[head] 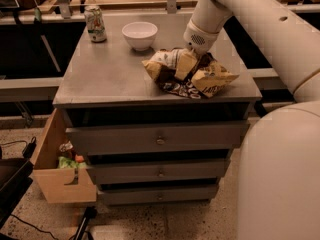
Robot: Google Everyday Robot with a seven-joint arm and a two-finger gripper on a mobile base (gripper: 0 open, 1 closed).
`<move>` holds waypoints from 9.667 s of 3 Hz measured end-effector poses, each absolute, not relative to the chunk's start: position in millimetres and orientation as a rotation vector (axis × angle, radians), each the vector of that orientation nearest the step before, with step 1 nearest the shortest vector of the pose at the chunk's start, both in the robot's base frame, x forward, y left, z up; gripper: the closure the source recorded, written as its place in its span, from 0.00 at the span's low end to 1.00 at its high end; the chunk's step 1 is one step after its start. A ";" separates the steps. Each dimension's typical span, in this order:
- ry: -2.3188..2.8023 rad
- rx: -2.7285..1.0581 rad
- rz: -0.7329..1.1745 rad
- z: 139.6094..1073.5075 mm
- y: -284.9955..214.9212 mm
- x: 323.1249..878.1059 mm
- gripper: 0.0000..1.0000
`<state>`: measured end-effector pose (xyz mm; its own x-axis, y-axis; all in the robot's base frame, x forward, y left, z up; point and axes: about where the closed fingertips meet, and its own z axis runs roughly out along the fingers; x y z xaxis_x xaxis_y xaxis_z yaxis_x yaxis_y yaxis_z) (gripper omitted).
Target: Place brown chip bag into white bowl
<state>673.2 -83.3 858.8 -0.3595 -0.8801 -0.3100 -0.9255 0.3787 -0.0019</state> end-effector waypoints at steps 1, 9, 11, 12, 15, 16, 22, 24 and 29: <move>2.381 -1.599 0.251 859.3 -83.3 673.2 1.00; 2.286 -1.358 -0.162 1030.7 -97.1 722.5 1.00; 2.175 -1.310 -0.170 1041.0 -66.0 759.1 1.00; 2.174 -1.309 -0.170 1040.9 -65.7 759.5 1.00; 2.021 -1.227 -0.206 1042.2 -24.7 820.7 1.00; 2.010 -1.200 -0.188 1032.4 -18.4 834.4 1.00; 1.994 -1.309 -0.242 980.8 24.6 865.2 1.00; 1.971 -1.316 -0.347 992.8 20.1 870.8 1.00; 1.920 -1.364 -0.360 984.9 51.6 880.2 0.59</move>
Offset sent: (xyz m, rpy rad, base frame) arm -0.0330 -0.0436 0.3097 -0.3323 -0.4153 -0.3600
